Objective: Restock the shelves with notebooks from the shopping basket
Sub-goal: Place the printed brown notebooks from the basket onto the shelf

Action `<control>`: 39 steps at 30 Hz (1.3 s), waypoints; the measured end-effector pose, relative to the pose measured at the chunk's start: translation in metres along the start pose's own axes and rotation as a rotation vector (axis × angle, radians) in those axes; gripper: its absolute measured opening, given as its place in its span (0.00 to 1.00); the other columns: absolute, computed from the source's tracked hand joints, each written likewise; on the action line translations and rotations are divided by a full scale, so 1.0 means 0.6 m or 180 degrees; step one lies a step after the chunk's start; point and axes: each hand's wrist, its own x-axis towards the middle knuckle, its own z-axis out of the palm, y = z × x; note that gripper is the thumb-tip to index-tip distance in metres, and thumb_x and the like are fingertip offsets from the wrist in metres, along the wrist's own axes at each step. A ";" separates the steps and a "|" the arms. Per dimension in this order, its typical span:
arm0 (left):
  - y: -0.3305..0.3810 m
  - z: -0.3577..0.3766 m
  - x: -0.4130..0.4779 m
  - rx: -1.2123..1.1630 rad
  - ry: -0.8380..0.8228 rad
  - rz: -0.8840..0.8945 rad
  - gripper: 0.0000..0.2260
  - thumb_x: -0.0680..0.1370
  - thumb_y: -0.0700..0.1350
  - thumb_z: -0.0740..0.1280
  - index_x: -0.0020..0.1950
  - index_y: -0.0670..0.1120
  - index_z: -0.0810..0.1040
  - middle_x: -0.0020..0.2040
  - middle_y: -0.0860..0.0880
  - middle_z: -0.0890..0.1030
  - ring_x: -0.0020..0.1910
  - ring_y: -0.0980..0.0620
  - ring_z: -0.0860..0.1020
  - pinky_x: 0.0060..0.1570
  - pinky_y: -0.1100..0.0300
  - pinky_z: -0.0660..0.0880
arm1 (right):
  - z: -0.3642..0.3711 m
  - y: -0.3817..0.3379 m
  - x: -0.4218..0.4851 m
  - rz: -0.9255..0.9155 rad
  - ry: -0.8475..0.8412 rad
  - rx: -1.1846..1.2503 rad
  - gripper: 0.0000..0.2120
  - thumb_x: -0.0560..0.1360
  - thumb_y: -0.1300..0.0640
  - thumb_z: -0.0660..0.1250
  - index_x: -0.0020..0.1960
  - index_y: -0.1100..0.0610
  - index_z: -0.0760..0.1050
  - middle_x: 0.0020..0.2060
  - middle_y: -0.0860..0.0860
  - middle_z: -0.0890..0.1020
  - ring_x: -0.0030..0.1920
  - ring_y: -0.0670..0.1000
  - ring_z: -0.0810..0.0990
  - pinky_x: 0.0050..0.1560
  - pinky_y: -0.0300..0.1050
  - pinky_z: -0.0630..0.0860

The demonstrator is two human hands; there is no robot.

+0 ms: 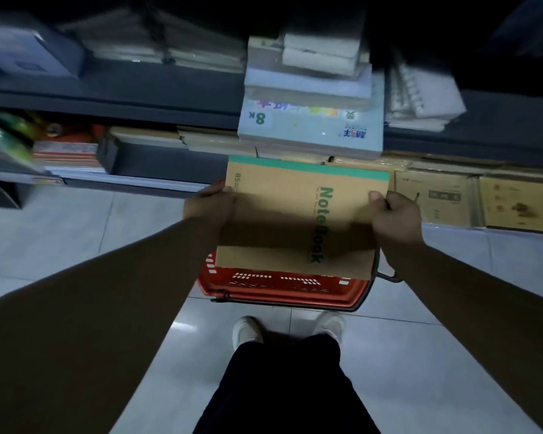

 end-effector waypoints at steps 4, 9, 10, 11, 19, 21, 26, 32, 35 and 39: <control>0.048 -0.040 -0.066 0.0081 -0.0148 0.0412 0.07 0.81 0.44 0.62 0.58 0.48 0.74 0.62 0.42 0.78 0.58 0.45 0.77 0.42 0.60 0.70 | -0.041 -0.050 -0.029 -0.0048 0.0078 0.0070 0.12 0.81 0.50 0.61 0.49 0.57 0.78 0.45 0.53 0.82 0.49 0.55 0.80 0.53 0.51 0.77; 0.107 -0.080 -0.145 -0.0130 -0.0053 0.0282 0.07 0.80 0.51 0.63 0.51 0.55 0.80 0.53 0.51 0.82 0.52 0.46 0.79 0.45 0.54 0.76 | -0.094 -0.141 -0.075 -0.0289 0.0273 -0.0038 0.14 0.80 0.51 0.62 0.38 0.55 0.75 0.34 0.49 0.79 0.36 0.48 0.76 0.33 0.39 0.67; 0.120 -0.090 -0.160 -0.0269 -0.0091 0.0244 0.06 0.80 0.51 0.64 0.48 0.55 0.81 0.51 0.52 0.82 0.51 0.46 0.80 0.48 0.51 0.77 | -0.107 -0.160 -0.086 -0.0328 0.0289 -0.0017 0.14 0.80 0.51 0.63 0.36 0.53 0.75 0.33 0.47 0.79 0.35 0.46 0.76 0.32 0.38 0.66; 0.133 -0.102 -0.175 -0.0319 -0.0163 0.0259 0.06 0.80 0.51 0.65 0.48 0.55 0.81 0.51 0.51 0.82 0.51 0.46 0.80 0.51 0.48 0.77 | -0.120 -0.179 -0.096 -0.0362 0.0305 0.0020 0.15 0.80 0.51 0.63 0.35 0.52 0.75 0.32 0.46 0.79 0.34 0.46 0.76 0.31 0.38 0.66; 0.237 -0.166 -0.272 -0.0649 -0.0918 0.0465 0.10 0.80 0.50 0.65 0.56 0.46 0.80 0.51 0.45 0.84 0.45 0.45 0.83 0.34 0.52 0.79 | -0.220 -0.330 -0.154 -0.0804 0.0253 0.0004 0.17 0.80 0.51 0.63 0.37 0.59 0.78 0.33 0.52 0.81 0.32 0.51 0.78 0.29 0.38 0.72; 0.266 -0.179 -0.298 -0.0748 -0.1041 0.0475 0.12 0.80 0.49 0.64 0.58 0.45 0.79 0.52 0.43 0.84 0.44 0.44 0.83 0.34 0.53 0.78 | -0.239 -0.364 -0.164 -0.0920 0.0272 0.0063 0.17 0.80 0.51 0.63 0.36 0.58 0.77 0.31 0.51 0.81 0.32 0.50 0.77 0.28 0.36 0.70; 0.343 -0.204 -0.356 -0.0927 -0.1324 0.0730 0.12 0.81 0.49 0.60 0.50 0.44 0.80 0.39 0.45 0.85 0.32 0.48 0.82 0.34 0.57 0.76 | -0.276 -0.433 -0.184 -0.1058 0.0350 0.0255 0.20 0.79 0.52 0.64 0.29 0.54 0.73 0.19 0.42 0.75 0.21 0.39 0.72 0.20 0.31 0.65; 0.415 -0.231 -0.407 -0.1251 -0.1470 0.0877 0.13 0.77 0.52 0.64 0.51 0.45 0.82 0.40 0.43 0.85 0.31 0.44 0.84 0.28 0.53 0.78 | -0.317 -0.511 -0.207 -0.1164 0.0374 0.0329 0.16 0.79 0.49 0.64 0.36 0.55 0.78 0.29 0.49 0.80 0.29 0.48 0.78 0.24 0.33 0.71; 0.452 -0.240 -0.427 -0.1299 -0.1590 0.1001 0.13 0.77 0.51 0.64 0.53 0.44 0.81 0.41 0.43 0.85 0.34 0.44 0.84 0.31 0.53 0.79 | -0.342 -0.549 -0.221 -0.1206 0.0383 0.0379 0.14 0.79 0.48 0.64 0.43 0.57 0.81 0.36 0.52 0.84 0.35 0.51 0.82 0.35 0.40 0.78; 0.504 -0.247 -0.454 -0.1297 -0.1788 0.1267 0.14 0.79 0.51 0.60 0.53 0.43 0.79 0.39 0.44 0.85 0.33 0.46 0.83 0.32 0.56 0.78 | -0.379 -0.595 -0.233 -0.1360 0.0446 0.0460 0.21 0.79 0.50 0.65 0.48 0.71 0.78 0.38 0.62 0.82 0.36 0.54 0.79 0.39 0.45 0.75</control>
